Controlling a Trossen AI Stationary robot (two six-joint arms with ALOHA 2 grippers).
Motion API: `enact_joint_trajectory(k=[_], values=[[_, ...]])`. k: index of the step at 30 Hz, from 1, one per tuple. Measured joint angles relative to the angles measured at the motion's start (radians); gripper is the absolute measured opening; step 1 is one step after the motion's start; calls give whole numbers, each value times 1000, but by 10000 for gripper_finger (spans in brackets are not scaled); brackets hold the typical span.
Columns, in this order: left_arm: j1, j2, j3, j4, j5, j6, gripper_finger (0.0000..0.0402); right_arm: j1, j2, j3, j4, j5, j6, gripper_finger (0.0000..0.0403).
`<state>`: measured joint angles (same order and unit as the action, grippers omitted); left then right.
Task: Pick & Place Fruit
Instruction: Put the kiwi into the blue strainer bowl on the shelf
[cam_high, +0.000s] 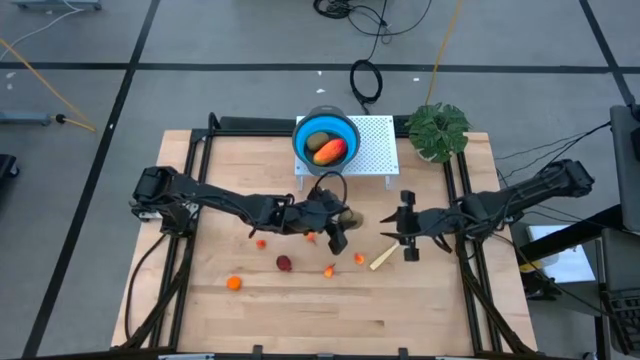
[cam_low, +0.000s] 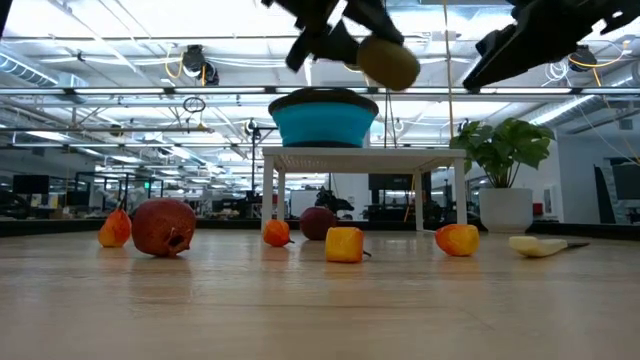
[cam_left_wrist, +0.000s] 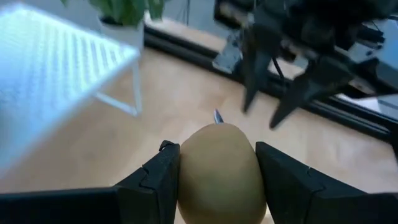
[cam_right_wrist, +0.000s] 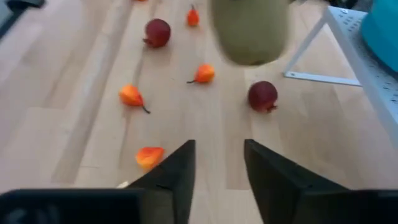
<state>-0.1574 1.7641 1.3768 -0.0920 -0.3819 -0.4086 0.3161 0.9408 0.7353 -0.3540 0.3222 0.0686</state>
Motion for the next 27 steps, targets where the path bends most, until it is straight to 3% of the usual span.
enact_joint_trajectory(k=[10,15,27], values=[[6,0,162,-48,-174,246,181,0,-87,-62,3,-197,-2,6],[63,0,220,-106,-202,283,181,0,-158,-133,70,-223,10,9],[317,-13,239,-177,-109,289,181,0,-375,-254,96,-221,25,1]])
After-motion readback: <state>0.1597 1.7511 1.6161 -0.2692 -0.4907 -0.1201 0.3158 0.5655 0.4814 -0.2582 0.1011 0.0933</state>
